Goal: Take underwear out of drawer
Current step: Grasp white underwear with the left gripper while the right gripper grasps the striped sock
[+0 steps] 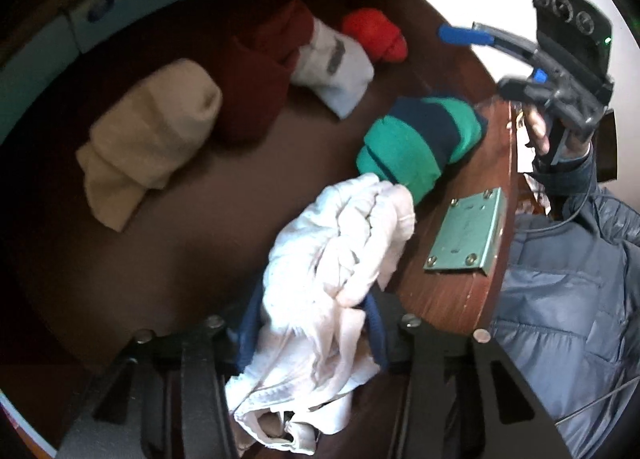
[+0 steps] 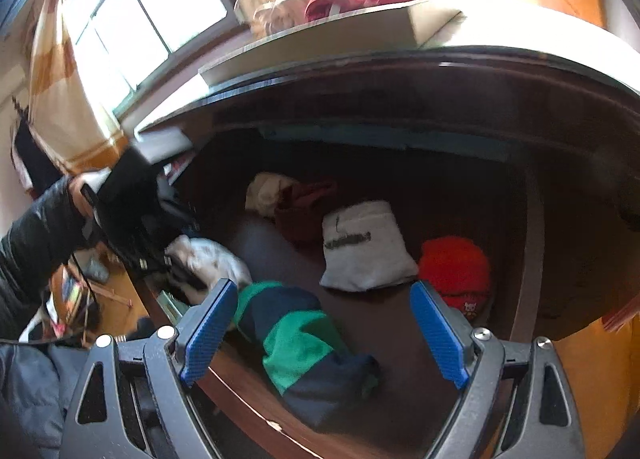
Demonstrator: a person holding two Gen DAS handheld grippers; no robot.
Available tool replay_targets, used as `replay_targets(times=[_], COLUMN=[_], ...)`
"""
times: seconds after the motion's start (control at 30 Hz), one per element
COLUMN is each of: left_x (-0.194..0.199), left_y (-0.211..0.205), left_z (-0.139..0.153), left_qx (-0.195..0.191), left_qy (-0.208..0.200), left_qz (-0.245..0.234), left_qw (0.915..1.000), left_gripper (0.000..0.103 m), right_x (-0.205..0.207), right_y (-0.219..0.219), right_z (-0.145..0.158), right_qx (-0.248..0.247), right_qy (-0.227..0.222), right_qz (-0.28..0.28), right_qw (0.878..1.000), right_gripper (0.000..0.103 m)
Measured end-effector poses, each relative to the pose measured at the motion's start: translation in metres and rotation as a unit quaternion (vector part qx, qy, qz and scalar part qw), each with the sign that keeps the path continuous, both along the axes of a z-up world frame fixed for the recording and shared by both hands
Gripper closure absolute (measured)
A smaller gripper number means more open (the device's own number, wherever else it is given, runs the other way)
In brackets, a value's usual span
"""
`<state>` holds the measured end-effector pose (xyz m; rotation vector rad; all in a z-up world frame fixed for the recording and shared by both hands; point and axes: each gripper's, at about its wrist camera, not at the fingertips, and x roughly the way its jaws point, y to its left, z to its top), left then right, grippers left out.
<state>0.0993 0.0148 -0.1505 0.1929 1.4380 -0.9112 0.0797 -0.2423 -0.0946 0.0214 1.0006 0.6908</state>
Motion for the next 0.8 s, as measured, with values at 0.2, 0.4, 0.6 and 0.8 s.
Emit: replay_targets(times=[0.2, 0.4, 0.6, 0.8], left_x=[0.004, 0.006, 0.009, 0.007], left_y=[0.020, 0.036, 0.045, 0.040], left_z=[0.016, 0.027, 0.034, 0.034], left_qx=[-0.052, -0.086, -0.096, -0.067], left_qy=[-0.026, -0.048, -0.068, -0.083], left_qz=[0.035, 0.067, 0.107, 0.111], left_qw=[0.9977, 0.9929, 0.9873, 0.9881], left_gripper=[0.061, 0.061, 0.061, 0.061], right_x=[0.003, 0.007, 0.015, 0.023], right_y=[0.015, 0.032, 0.044, 0.053], right_z=[-0.015, -0.023, -0.029, -0.042], right_qx=[-0.040, -0.061, -0.084, -0.094], right_qy=[0.039, 0.058, 0.080, 0.128], right_qz=[0.059, 0.093, 0.115, 0.144], right_qw=[0.997, 0.992, 0.987, 0.977], right_gripper=[0.014, 0.014, 0.014, 0.020])
